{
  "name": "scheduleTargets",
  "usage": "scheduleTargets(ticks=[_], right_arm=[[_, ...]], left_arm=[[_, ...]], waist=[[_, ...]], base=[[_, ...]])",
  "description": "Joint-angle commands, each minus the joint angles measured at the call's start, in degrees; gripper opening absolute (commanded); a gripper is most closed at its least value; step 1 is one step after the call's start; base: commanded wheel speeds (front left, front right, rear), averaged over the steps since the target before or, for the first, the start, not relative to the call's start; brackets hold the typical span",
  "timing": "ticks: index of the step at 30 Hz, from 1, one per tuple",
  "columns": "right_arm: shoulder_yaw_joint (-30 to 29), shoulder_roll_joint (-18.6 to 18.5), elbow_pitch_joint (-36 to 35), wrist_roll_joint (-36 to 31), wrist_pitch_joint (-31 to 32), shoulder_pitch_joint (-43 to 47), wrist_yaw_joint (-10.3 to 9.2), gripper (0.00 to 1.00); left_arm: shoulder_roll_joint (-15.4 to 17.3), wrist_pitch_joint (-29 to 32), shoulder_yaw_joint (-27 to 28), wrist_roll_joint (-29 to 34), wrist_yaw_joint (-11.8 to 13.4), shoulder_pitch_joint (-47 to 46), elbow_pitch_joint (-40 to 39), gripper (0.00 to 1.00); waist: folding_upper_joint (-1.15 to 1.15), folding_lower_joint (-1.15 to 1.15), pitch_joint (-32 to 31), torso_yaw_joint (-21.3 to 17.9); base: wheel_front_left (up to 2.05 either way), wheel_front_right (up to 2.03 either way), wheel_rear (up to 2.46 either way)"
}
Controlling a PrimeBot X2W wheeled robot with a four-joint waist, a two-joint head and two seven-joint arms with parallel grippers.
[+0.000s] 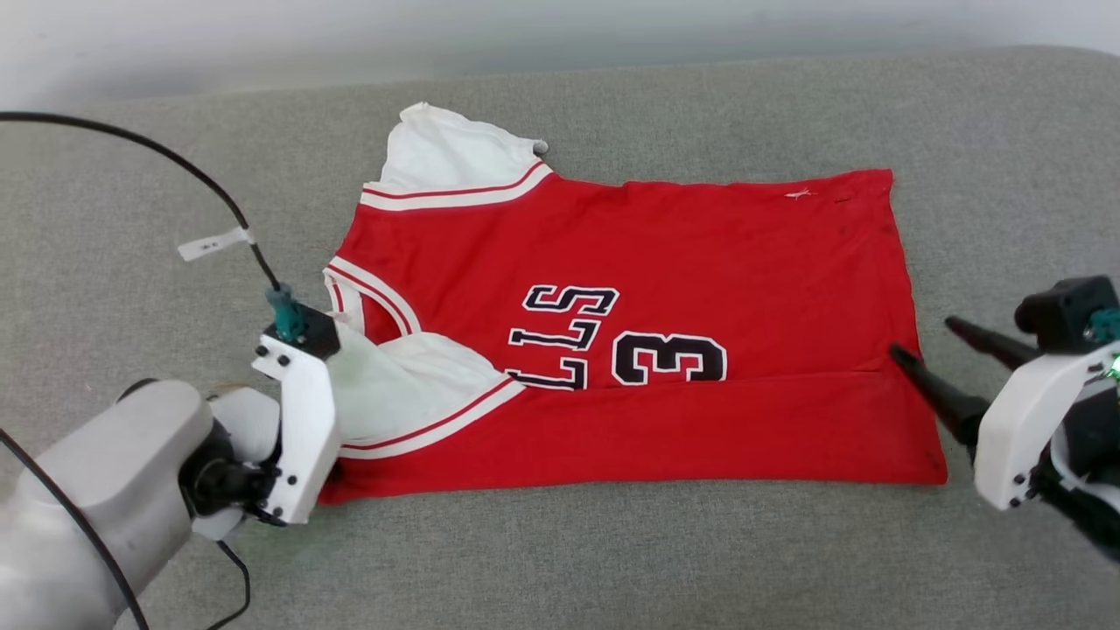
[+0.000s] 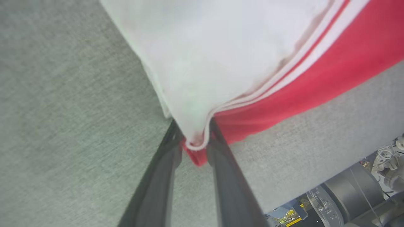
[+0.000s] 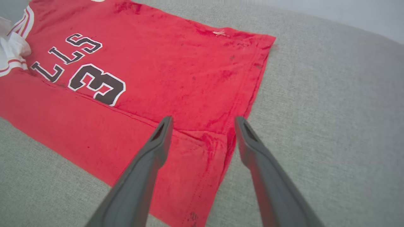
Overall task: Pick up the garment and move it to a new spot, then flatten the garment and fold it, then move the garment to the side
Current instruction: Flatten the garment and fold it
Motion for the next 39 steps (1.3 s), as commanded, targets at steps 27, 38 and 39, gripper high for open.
scheduleTargets(ticks=[27,38,39], right_arm=[[13.66,-4.11,6.15,12.59,38.83,-11.70,-0.03,1.00],[18.94,-1.25,8.25,12.59,30.93,-11.67,-0.02,0.00],[18.94,-1.94,7.87,12.53,30.22,-12.06,-0.02,0.00]], left_arm=[[3.43,-8.03,-5.59,1.82,-0.07,-6.73,-9.88,0.00],[4.54,-9.76,-6.25,1.09,-0.07,-4.65,-9.92,0.00],[4.61,-10.03,-6.25,0.75,-0.07,-4.31,-9.87,0.00]], waist=[[0.00,0.00,1.70,2.83],[0.00,0.00,1.25,1.70],[0.00,0.00,0.69,1.61]], base=[[0.00,0.00,0.00],[0.00,0.00,0.00],[0.00,0.00,0.00]])
